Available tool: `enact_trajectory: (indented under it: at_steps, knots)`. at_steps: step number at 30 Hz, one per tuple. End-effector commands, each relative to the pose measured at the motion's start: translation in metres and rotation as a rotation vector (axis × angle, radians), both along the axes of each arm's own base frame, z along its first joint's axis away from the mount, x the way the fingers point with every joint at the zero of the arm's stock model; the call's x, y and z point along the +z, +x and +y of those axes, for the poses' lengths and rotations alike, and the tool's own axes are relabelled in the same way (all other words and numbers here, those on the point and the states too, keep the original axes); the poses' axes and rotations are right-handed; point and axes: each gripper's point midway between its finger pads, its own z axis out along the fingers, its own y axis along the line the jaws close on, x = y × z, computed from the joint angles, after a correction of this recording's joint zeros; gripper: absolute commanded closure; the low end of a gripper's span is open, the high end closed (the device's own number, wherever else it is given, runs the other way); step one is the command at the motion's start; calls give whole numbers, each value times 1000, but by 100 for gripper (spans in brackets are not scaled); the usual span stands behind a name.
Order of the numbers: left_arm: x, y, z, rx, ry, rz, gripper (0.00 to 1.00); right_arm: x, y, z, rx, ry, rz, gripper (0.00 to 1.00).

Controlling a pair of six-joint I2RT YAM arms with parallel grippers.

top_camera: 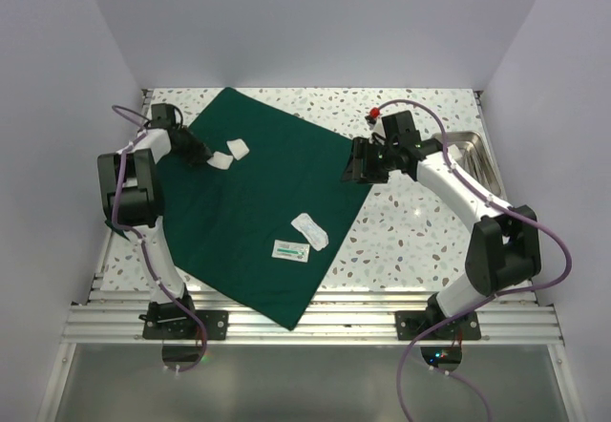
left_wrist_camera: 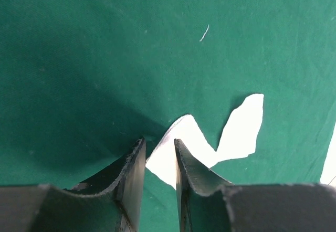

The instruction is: Prepare the surgical pack

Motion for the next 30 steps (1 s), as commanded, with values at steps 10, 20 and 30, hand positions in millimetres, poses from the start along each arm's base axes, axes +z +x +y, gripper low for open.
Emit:
enact_trajectory:
  at_steps: [10, 20, 30]
  knots:
    - [7, -5, -2, -88, 15, -45, 71, 2, 0, 6, 14, 42, -5, 44]
    - [37, 6, 5, -123, 84, -102, 100, 4, -3, 6, 14, 45, -6, 44]
    - [127, 1, -43, -413, 53, -424, 100, 6, 0, 9, 16, 61, -14, 44]
